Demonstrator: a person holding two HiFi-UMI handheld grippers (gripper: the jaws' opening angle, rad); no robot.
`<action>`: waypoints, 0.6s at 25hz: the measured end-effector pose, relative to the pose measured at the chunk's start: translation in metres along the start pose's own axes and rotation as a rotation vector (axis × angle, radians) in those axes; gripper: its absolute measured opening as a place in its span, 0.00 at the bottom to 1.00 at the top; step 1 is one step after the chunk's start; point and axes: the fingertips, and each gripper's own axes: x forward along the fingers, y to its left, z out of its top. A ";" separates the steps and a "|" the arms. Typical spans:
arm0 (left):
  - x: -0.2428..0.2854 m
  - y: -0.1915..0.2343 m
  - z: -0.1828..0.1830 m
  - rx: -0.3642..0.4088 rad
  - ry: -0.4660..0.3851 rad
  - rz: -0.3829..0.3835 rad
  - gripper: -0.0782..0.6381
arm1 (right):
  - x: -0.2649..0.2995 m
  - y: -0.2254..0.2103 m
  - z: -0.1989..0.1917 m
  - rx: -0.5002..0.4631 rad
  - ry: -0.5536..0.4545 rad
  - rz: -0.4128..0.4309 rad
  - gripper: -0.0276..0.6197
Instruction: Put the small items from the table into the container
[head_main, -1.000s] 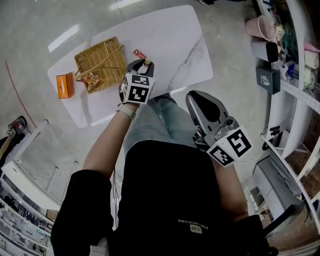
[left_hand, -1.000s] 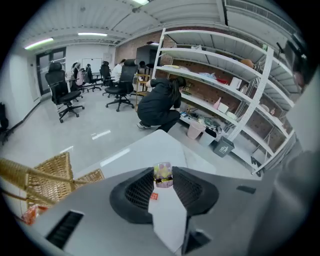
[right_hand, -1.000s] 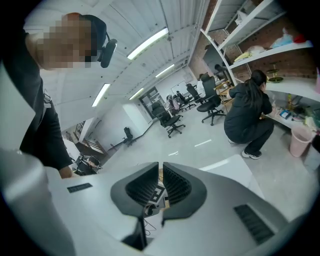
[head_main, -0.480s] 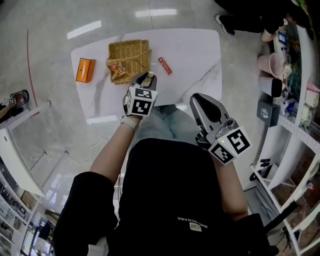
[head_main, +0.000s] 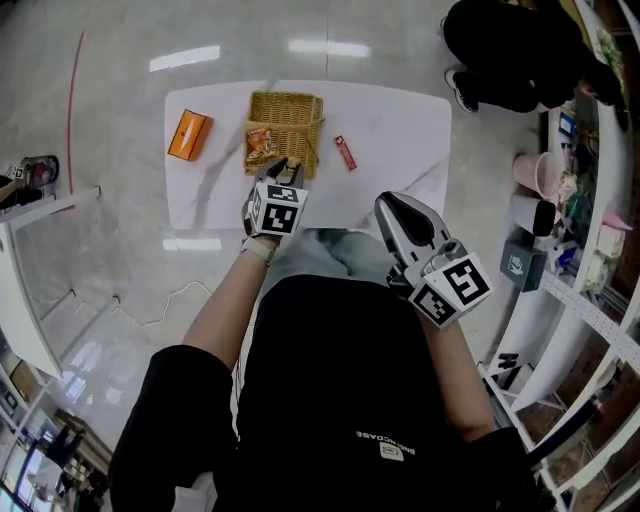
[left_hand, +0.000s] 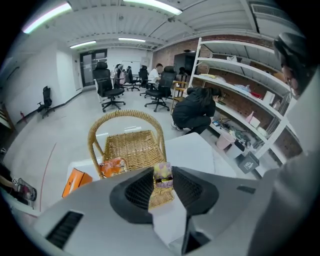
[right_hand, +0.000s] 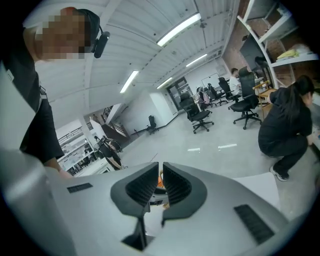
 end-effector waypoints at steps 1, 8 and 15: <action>0.002 0.003 -0.002 -0.005 0.001 0.001 0.28 | 0.004 0.001 -0.001 -0.005 0.006 0.001 0.06; 0.019 0.013 -0.015 -0.008 0.028 -0.005 0.28 | 0.019 0.003 -0.011 -0.023 0.046 0.002 0.06; 0.035 0.018 -0.021 -0.011 0.055 -0.025 0.28 | 0.024 0.003 -0.018 -0.021 0.067 -0.013 0.06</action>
